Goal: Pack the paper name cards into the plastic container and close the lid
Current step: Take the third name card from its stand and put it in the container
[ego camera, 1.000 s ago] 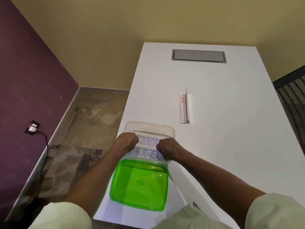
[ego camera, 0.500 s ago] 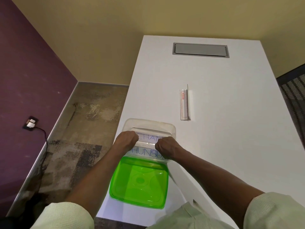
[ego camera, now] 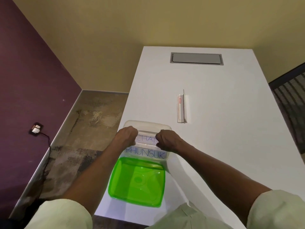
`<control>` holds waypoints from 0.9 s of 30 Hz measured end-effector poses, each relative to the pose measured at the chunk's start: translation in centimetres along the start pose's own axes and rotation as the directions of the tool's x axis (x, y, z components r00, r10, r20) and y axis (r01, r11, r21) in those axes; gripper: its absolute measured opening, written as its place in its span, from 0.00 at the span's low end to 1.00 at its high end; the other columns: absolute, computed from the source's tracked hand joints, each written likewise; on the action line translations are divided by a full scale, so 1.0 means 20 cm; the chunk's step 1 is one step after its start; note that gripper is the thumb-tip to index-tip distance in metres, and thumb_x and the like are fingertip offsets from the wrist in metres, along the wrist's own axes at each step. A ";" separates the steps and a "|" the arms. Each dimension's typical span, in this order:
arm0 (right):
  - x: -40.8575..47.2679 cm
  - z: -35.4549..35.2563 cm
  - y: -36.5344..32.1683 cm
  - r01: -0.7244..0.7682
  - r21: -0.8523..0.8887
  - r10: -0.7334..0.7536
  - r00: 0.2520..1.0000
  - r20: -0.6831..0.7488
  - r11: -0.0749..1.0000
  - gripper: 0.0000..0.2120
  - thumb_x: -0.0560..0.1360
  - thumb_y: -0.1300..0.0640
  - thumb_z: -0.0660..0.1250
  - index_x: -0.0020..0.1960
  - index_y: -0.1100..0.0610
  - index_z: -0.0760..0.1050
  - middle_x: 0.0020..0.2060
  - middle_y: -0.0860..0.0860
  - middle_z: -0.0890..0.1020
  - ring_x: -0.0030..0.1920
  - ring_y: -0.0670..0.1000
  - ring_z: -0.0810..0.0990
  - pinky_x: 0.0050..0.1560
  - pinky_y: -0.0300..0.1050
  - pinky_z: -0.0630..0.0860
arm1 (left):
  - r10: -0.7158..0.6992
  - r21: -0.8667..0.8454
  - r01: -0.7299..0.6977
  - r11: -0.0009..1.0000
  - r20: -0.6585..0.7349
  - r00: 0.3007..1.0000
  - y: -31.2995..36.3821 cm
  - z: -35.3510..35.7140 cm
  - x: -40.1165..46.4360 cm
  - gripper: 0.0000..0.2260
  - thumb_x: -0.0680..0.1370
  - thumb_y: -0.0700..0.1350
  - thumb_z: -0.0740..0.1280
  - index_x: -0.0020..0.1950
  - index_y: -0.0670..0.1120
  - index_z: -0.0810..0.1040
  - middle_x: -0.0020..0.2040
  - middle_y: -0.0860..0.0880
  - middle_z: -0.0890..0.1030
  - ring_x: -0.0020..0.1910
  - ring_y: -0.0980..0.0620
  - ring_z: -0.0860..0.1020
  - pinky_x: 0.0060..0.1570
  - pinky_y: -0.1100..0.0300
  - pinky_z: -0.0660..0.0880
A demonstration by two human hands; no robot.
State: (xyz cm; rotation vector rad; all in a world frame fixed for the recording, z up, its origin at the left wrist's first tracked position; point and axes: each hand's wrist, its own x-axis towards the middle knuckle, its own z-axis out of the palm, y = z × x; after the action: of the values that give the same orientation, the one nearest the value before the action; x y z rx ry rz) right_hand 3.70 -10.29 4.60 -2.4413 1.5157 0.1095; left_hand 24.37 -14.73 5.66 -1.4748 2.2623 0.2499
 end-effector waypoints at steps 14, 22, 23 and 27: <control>-0.32 -0.17 0.26 -0.126 0.080 0.144 0.952 -0.269 0.989 0.11 0.75 0.55 0.63 0.42 0.63 0.76 0.38 0.59 0.82 0.43 0.62 0.80 0.36 0.46 0.71 | -0.130 -0.402 0.034 0.915 -0.214 0.968 0.32 -0.26 -0.04 0.17 0.74 0.50 0.72 0.60 0.44 0.81 0.58 0.44 0.82 0.57 0.45 0.79 0.55 0.53 0.77; -0.54 -0.14 0.50 -0.213 0.185 0.262 0.917 -0.302 0.959 0.09 0.72 0.56 0.63 0.40 0.62 0.75 0.34 0.58 0.81 0.41 0.61 0.78 0.34 0.46 0.69 | -0.187 -0.524 0.012 0.852 -0.282 0.941 0.59 -0.31 0.00 0.10 0.73 0.49 0.72 0.46 0.42 0.83 0.46 0.48 0.83 0.46 0.46 0.80 0.45 0.58 0.77; -0.56 -0.13 0.53 -0.222 0.199 0.276 0.912 -0.303 0.955 0.09 0.72 0.56 0.63 0.41 0.62 0.75 0.34 0.58 0.81 0.41 0.60 0.77 0.35 0.46 0.70 | -0.189 -0.536 0.005 0.844 -0.289 0.938 0.63 -0.32 0.01 0.10 0.73 0.49 0.73 0.45 0.42 0.82 0.44 0.48 0.83 0.44 0.47 0.80 0.44 0.59 0.76; -0.64 -0.12 0.65 -0.253 0.239 0.318 0.901 -0.294 0.937 0.09 0.72 0.55 0.63 0.41 0.62 0.75 0.34 0.57 0.80 0.42 0.60 0.77 0.36 0.47 0.71 | -0.191 -0.579 -0.019 0.815 -0.300 0.935 0.76 -0.34 0.05 0.09 0.72 0.48 0.73 0.44 0.43 0.83 0.43 0.48 0.84 0.44 0.48 0.80 0.42 0.61 0.73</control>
State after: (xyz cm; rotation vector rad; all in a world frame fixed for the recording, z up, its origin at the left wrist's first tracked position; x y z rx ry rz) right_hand -13.71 -5.27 7.00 -2.1426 1.9200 -0.3948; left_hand 8.60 -11.75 10.01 -2.0621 2.5132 0.7597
